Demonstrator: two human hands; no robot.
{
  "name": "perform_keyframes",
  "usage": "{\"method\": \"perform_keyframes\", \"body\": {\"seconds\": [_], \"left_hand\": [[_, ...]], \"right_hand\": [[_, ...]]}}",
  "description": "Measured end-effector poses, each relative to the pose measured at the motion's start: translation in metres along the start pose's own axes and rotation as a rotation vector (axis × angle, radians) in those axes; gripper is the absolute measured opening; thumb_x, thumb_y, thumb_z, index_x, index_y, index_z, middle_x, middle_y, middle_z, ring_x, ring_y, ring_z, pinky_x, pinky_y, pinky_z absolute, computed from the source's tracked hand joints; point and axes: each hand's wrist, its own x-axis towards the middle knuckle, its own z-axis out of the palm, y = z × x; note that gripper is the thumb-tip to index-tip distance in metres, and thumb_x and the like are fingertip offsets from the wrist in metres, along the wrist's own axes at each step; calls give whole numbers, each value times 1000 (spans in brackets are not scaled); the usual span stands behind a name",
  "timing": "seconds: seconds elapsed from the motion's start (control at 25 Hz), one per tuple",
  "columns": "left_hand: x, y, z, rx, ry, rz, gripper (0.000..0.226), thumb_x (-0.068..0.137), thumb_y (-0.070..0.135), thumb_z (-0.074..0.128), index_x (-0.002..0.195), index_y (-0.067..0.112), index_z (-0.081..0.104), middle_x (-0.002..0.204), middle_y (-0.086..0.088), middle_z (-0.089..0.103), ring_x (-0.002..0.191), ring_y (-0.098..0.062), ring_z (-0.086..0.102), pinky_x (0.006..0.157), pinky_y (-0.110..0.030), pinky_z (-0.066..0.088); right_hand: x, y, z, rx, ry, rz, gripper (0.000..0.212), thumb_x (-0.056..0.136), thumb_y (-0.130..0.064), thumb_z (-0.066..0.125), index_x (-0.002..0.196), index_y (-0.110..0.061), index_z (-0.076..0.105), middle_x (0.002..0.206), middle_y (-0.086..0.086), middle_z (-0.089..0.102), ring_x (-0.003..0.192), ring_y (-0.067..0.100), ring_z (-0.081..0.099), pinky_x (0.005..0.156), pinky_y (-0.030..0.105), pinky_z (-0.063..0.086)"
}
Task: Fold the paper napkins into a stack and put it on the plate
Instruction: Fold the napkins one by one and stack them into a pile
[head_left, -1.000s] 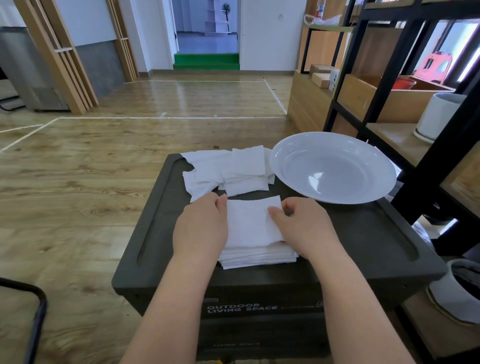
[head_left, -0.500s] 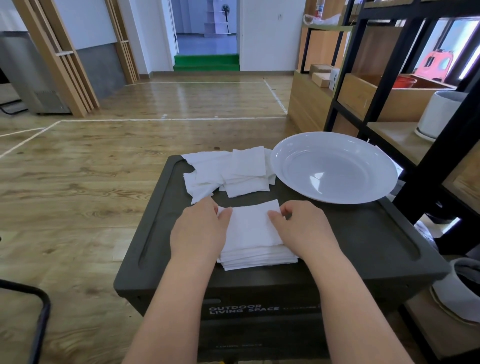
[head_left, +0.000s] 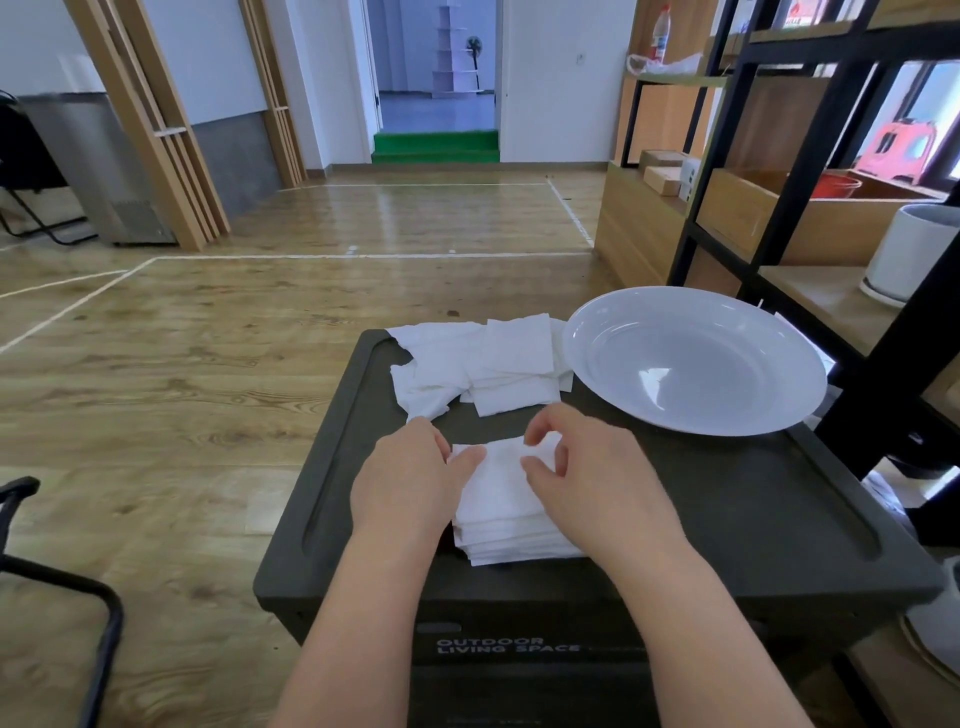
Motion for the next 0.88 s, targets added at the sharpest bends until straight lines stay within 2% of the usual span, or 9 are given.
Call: {"method": "perform_keyframes", "body": {"seconds": [0.08,0.16,0.24,0.36,0.48,0.56,0.68,0.76,0.88], "left_hand": [[2,-4,1,-27,58,5,33,78,55,63,72,27,46,74,10,56,64,-5,51,47,-24,29],[10,-10,2,-58,164,-27,35,79,56,62,77,23,50,76,8,58,65,-7,50,49,-24,28],[22,-17,3,-70,216,-60,33,84,51,59,87,19,52,85,3,61,76,-14,54,55,-27,31],[36,-24,8,-66,189,-72,29,85,42,63,96,17,55,94,0,60,88,-19,55,64,-29,36],[37,-22,10,-84,224,-18,13,88,31,61,87,19,60,86,3,63,83,-18,58,61,-26,36],[34,-18,5,-128,284,29,12,90,29,59,81,21,59,78,7,62,79,-17,58,58,-27,37],[21,-13,-12,-279,352,176,13,90,35,58,80,27,60,75,12,62,73,-8,56,61,-23,41],[7,-5,-26,-429,340,253,12,88,40,58,78,34,61,72,16,63,69,-1,56,58,-13,39],[-7,8,-42,-687,214,293,14,85,38,62,72,33,65,70,21,66,63,5,57,57,-4,40]], "right_hand": [[-3,-5,9,-22,-189,-21,10,89,-30,52,98,-32,51,66,-10,47,63,5,46,49,20,31],[-2,-4,10,-19,-226,-23,8,90,-28,51,97,-31,50,63,-8,47,60,6,46,48,22,29],[-1,-3,9,-20,-227,-23,8,90,-27,50,95,-32,47,60,-8,45,56,4,45,46,22,28],[-2,-2,10,-27,-215,-36,9,91,-26,49,97,-32,46,62,-9,46,58,4,45,47,22,29],[-2,1,10,6,-213,-28,10,90,-27,50,97,-33,49,64,-10,47,61,4,47,48,21,31],[-2,2,9,40,-192,-1,9,88,-29,53,94,-35,51,67,-11,49,63,4,47,50,20,32],[-2,3,8,161,-39,59,9,86,-29,59,86,-37,57,67,-12,53,63,2,51,51,13,34],[1,3,4,258,121,64,18,84,-30,66,89,-41,54,79,-17,56,71,1,54,56,8,33],[4,0,3,331,233,-48,63,75,-31,75,122,-46,36,124,-14,44,109,4,43,83,15,34]]}}
